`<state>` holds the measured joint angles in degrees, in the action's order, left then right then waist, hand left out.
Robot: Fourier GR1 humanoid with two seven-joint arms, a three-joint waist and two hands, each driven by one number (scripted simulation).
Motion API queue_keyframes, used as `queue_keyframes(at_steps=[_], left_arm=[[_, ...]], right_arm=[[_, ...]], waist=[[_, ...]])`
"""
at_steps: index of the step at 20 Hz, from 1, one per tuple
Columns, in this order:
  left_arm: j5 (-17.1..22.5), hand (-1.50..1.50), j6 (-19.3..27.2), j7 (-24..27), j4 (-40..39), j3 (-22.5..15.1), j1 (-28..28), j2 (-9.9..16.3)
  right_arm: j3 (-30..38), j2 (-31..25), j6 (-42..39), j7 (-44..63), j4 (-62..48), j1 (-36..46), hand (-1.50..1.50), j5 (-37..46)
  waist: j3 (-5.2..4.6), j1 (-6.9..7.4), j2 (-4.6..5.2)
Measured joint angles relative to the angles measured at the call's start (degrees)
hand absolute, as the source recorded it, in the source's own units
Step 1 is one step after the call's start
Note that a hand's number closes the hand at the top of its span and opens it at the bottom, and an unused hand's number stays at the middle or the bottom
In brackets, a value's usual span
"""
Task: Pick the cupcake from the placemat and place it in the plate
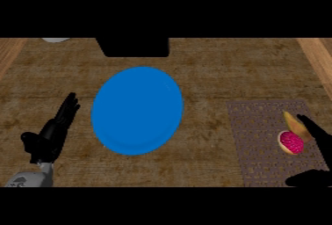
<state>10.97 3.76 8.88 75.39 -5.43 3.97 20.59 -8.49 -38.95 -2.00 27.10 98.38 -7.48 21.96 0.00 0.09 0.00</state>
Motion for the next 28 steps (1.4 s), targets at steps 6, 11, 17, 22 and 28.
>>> queue_keyframes(at_steps=[6, 11, 17, 22, 28], left_arm=[[-2.2, 0.0, -0.5, -1.3, 2.5, 0.9, -1.4, -1.7], [-3.2, 0.0, -1.9, -1.3, 1.9, 2.7, -1.0, -2.4], [-4.4, 0.0, -3.2, -1.7, 2.1, 4.3, -1.0, -3.4], [-5.6, 0.0, -3.3, -1.5, 0.7, 4.7, 0.0, -4.5], [-6.4, 0.0, -3.4, -1.6, 1.8, 4.3, -1.0, -5.3]], right_arm=[[0.8, 4.7, -1.2, -2.6, -7.3, 3.0, -1.5, 5.5], [2.5, 7.0, -1.8, -5.0, -14.9, 6.8, -1.5, 9.6], [4.1, 8.9, -2.8, -11.7, -20.7, 8.8, 1.5, 11.9], [5.0, 9.4, -2.5, -16.1, -23.2, 10.0, 1.5, 13.5], [2.5, 11.6, -1.7, -18.6, -25.0, 12.9, 1.5, 17.0]], waist=[[0.01, 0.04, 0.0], [0.02, 0.02, 0.02], [-0.42, 0.05, -0.25], [-0.9, -0.11, -0.56], [-1.19, 0.07, -0.65]])
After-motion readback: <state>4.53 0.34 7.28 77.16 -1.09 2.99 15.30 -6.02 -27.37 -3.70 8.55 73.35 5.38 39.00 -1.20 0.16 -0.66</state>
